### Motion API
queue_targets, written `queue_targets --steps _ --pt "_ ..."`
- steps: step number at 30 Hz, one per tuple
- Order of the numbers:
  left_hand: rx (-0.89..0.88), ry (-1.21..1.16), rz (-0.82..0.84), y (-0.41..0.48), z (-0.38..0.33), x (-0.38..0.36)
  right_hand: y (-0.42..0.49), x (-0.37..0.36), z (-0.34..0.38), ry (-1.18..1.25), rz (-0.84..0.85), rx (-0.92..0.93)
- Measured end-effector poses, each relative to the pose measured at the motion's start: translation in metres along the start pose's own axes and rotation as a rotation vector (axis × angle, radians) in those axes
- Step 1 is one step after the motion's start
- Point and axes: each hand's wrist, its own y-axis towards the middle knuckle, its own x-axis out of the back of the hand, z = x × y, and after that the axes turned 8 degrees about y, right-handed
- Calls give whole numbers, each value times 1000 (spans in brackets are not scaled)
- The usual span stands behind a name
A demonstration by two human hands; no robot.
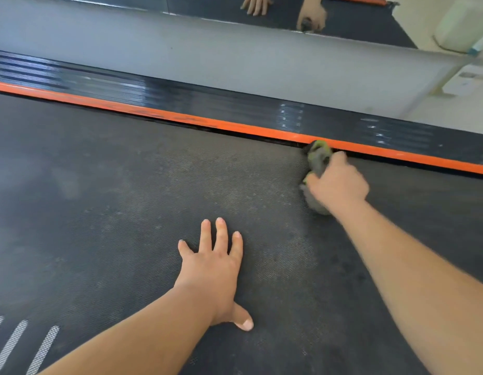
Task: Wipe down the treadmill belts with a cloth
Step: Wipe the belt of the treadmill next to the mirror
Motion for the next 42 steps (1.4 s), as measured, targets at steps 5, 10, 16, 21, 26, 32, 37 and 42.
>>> queue_targets --steps 5,10,16,21,26,32,37,42 --pt "14 11 2 0 -1 2 -93 -4 9 -102 312 582" --pt "16 16 17 -2 -1 4 3 23 -57 -102 64 129" --pt "11 7 24 -3 0 3 -33 13 -35 3 -6 59" --pt "14 15 16 -2 -1 4 -148 19 -49 -71 339 528" --pt "17 28 11 -2 -1 3 -86 38 -96 -58 142 67" --pt "28 25 14 -3 -3 6 -149 10 -54 -35 97 243" --pt "34 5 -6 -3 -1 5 -161 35 -92 -69 387 584" --pt "73 -29 -52 -13 -6 8 -122 50 -122 4 103 -79"
